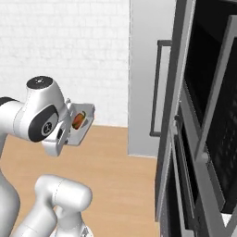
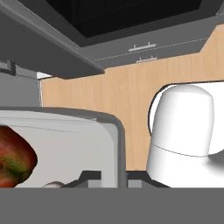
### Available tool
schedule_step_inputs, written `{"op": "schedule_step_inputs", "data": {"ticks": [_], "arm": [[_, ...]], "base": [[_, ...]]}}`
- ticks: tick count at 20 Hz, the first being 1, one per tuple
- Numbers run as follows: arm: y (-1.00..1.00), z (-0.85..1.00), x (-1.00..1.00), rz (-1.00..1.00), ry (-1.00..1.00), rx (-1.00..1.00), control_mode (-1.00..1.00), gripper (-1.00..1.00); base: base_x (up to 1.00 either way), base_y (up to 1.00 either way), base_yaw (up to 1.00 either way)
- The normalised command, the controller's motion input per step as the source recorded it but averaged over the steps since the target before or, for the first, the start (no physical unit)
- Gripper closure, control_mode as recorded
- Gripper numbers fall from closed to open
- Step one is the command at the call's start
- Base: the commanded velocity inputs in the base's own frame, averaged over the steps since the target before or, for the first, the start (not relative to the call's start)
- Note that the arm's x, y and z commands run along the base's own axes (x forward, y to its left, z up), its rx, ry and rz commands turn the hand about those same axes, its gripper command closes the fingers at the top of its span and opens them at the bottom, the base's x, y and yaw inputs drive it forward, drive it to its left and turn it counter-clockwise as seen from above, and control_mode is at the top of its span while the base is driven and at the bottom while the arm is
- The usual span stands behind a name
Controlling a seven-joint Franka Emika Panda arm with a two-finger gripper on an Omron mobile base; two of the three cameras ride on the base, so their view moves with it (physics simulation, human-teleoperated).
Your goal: Take the meat container that has the shrimp and place it on the second highest rack of the freezer. Then take the vegetable container that has the garlic and bell pepper and place it on the highest rack of the freezer.
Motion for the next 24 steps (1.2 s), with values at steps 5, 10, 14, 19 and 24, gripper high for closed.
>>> {"op": "schedule_step_inputs", "data": {"ticks": [5,10,14,19,24], "arm": [[0.00,0.00,0.00,0.00,0.00,0.00,1.00,1.00],[0.00,0.00,0.00,0.00,0.00,0.00,1.00,1.00],[0.00,0.00,0.00,0.00,0.00,0.00,1.00,1.00],[0.00,0.00,0.00,0.00,0.00,0.00,1.00,1.00],[0.00,0.00,0.00,0.00,0.00,0.00,1.00,1.00]], "base": [[1.00,0.32,0.00],[1.00,0.59,0.00],[0.91,0.85,-0.05],[0.05,0.87,-0.41],[0.00,0.61,-0.77]]}}
